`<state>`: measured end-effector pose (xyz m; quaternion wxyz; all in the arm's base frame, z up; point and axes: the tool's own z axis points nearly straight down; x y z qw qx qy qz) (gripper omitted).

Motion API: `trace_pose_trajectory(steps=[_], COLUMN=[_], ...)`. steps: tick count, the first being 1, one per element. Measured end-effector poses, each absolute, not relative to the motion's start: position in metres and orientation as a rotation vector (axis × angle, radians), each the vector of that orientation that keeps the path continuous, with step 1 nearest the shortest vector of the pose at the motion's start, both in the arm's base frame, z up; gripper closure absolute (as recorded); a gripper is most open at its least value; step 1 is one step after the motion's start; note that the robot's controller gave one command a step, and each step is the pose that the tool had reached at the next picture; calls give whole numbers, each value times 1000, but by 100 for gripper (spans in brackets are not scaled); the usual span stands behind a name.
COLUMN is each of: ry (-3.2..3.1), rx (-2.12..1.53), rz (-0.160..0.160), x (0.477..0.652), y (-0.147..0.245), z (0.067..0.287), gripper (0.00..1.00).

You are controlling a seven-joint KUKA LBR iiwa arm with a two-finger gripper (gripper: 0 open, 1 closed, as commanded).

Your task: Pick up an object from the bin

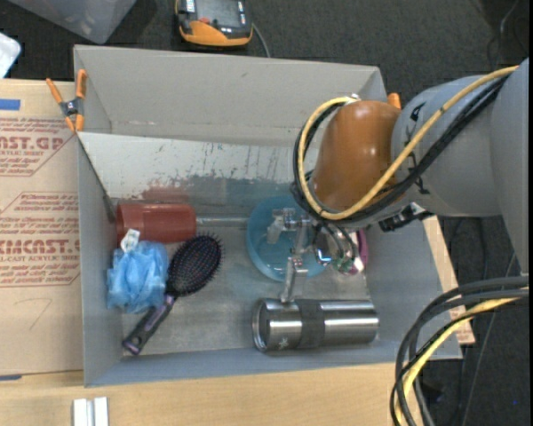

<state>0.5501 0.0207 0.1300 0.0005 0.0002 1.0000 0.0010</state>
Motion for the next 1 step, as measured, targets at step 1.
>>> trace_pose_trajectory(steps=[1], ry=[3141], rx=[0], rz=[3], x=[550], y=[21], z=[130], gripper=[0])
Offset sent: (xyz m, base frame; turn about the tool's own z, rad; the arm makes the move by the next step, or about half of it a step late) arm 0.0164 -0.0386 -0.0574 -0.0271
